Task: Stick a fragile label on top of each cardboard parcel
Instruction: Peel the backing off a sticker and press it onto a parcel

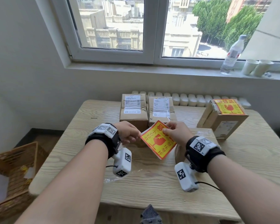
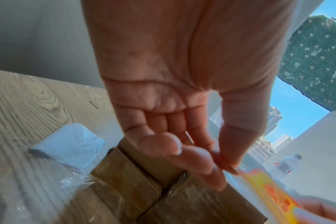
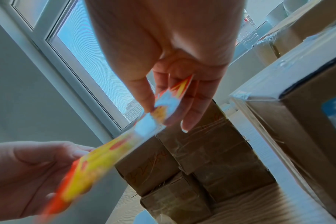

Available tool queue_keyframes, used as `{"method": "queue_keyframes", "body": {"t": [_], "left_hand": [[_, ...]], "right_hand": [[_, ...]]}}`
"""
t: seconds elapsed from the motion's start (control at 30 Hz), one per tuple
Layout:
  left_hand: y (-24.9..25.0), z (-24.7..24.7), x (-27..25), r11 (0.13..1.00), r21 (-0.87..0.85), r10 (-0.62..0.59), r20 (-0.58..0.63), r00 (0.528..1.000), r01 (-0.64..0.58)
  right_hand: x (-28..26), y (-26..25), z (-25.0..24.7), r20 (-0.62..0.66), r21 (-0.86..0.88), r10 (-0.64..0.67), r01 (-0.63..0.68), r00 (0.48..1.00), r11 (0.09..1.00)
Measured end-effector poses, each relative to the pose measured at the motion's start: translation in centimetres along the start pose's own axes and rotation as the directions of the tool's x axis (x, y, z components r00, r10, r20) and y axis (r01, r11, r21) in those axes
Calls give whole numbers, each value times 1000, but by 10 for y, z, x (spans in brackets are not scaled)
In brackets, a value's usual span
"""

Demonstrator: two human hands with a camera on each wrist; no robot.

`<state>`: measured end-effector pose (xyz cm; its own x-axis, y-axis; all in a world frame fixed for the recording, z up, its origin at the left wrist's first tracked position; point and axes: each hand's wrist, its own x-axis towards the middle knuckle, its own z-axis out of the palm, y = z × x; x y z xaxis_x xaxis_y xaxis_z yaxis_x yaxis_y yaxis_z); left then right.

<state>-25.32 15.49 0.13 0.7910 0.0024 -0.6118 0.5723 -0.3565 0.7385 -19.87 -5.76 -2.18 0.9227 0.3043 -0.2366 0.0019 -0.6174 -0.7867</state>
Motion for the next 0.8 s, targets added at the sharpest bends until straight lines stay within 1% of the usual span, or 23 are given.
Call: {"method": "queue_keyframes", "body": {"t": [0.07,0.1,0.13,0.17,0.2,0.23,0.27,0.3,0.33,0.37,0.47,0.6,0.73,0.8], "left_hand": [[5,-1,-1,999,-51,13,0,1000,-13],[9,0,-4,997,-76,28,-8,1000,-29],[12,0,-6,993,-105,43,-16,999,-45],[16,1,-7,987,-146,61,-25,998,-64],[19,1,-7,979,-188,78,-29,997,-82],[21,1,-6,970,-222,94,-36,995,-99],[23,2,-7,962,-245,113,-44,993,-121],[26,3,-7,953,-269,130,-53,990,-139],[29,5,-7,946,-284,143,-61,988,-154],[31,6,-8,940,-297,157,-63,985,-169],[36,10,-10,934,-302,187,-36,982,-189],[38,14,-11,938,-288,191,-37,981,-194],[43,20,-10,909,-384,163,-31,986,-162],[45,22,-11,888,-428,153,-63,986,-165]], "right_hand": [[0,-1,-2,-78,-26,-18,16,997,1000],[-2,-3,-4,-165,-58,-53,44,985,997],[-4,-8,-6,-267,-99,-124,101,956,990],[-7,-13,-7,-336,-129,-210,176,918,976],[-9,-18,-8,-349,-126,-284,256,893,958],[-10,-24,-8,-308,-86,-328,317,893,944],[-13,-29,-7,-238,-35,-354,356,905,934],[-16,-33,-5,-170,7,-366,372,915,928],[-18,-36,-3,-129,29,-374,380,919,924],[-18,-38,0,-115,29,-381,386,917,922],[-17,-37,2,-147,26,-376,384,915,923],[-14,-33,-5,-136,130,-357,373,924,919],[-11,-29,-5,-132,183,-317,337,939,924],[-8,-27,-6,-144,203,-283,308,948,930]]}}
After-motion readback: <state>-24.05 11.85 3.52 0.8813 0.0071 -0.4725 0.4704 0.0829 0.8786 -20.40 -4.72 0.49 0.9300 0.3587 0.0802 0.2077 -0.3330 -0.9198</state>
